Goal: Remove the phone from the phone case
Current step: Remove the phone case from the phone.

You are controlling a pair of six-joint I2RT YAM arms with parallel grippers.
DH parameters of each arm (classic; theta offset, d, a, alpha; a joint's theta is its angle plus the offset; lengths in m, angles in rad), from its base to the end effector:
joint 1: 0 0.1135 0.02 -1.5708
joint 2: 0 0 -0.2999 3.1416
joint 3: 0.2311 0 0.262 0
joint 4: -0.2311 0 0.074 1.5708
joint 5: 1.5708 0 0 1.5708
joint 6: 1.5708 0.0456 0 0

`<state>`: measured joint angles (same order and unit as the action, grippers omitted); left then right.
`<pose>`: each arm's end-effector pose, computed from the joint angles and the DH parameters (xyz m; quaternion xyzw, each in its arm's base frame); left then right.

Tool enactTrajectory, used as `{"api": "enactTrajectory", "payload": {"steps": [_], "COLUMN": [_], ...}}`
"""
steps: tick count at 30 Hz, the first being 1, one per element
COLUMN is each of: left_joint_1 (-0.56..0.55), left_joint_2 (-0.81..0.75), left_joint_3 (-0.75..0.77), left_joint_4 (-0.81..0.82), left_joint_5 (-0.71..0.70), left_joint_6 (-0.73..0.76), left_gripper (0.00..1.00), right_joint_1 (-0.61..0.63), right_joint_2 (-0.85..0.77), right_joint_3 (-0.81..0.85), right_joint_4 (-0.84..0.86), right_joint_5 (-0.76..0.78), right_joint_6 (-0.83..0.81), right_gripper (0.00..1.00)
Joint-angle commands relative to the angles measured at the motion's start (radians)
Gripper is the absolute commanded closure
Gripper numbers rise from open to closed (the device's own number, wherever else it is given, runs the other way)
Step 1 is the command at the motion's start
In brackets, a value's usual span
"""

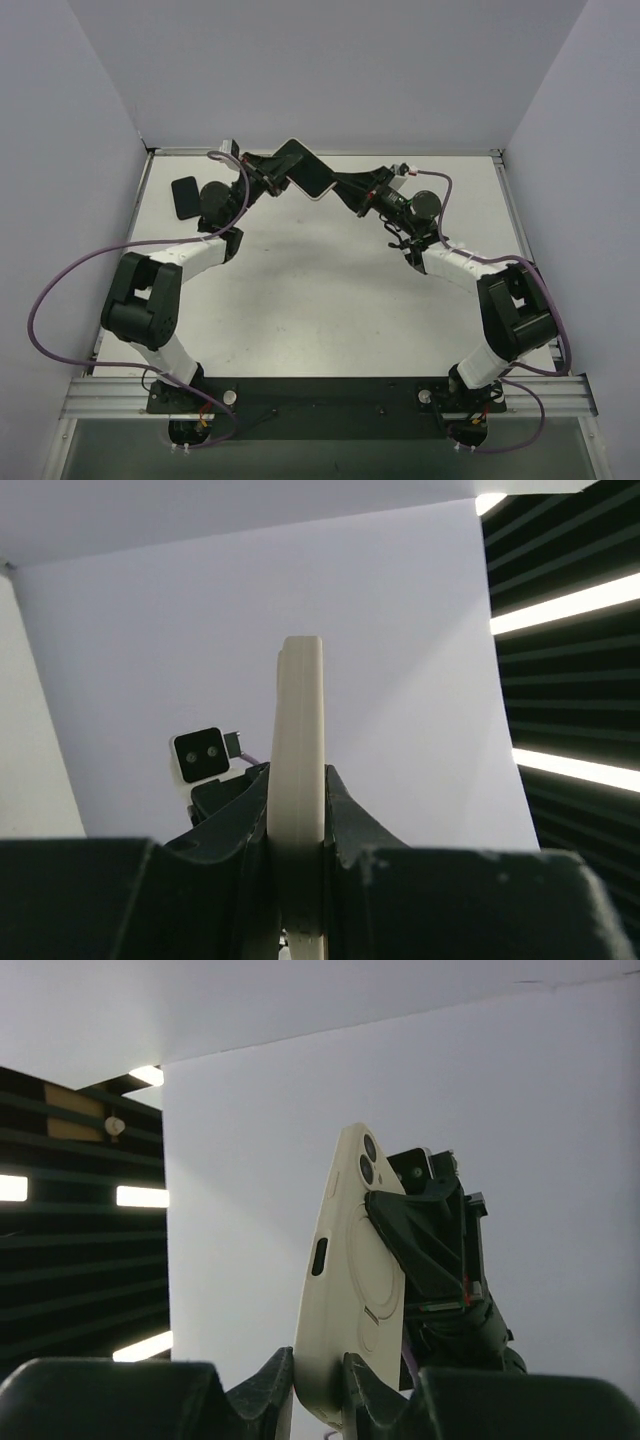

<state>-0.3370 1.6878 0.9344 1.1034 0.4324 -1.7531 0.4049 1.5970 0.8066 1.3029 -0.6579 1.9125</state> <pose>0.3622 -0.1472 0.3202 -0.2306 0.5396 -0.7540 0.2953 0.3069 0.1619 0.3283 0.1236 0.5392 0.8139 0.1778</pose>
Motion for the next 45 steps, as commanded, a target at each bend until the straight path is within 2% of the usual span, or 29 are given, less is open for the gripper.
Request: {"api": "enactTrajectory", "payload": {"steps": [1,15,21,32,45], "left_joint_1": [-0.03,-0.071,-0.086,-0.137,-0.142], "left_joint_2": [-0.138,-0.165,-0.174,-0.237,-0.264], "left_joint_3": [0.147,0.3,0.328,0.351,0.403], "left_joint_4": [0.392,0.498,0.562,0.561,0.561], "left_joint_5": [0.032,-0.027,-0.072,-0.095,-0.1], "left_joint_6": [-0.032,-0.101,-0.131,-0.1,-0.086], "left_gripper": [1.0,1.0,1.0,1.0,1.0], "right_joint_1": [-0.002,0.084,0.1,0.132,0.155], "right_joint_2": [0.012,0.119,0.17,0.23,0.277], "right_joint_3": [0.115,0.342,0.359,0.385,0.45], "right_joint_4": [0.361,0.363,0.364,0.365,0.363], "right_joint_5": [0.273,0.402,0.434,0.454,0.454], "right_joint_6": [0.341,0.405,0.416,0.425,0.419], "right_gripper": [1.0,1.0,1.0,1.0,1.0]}}
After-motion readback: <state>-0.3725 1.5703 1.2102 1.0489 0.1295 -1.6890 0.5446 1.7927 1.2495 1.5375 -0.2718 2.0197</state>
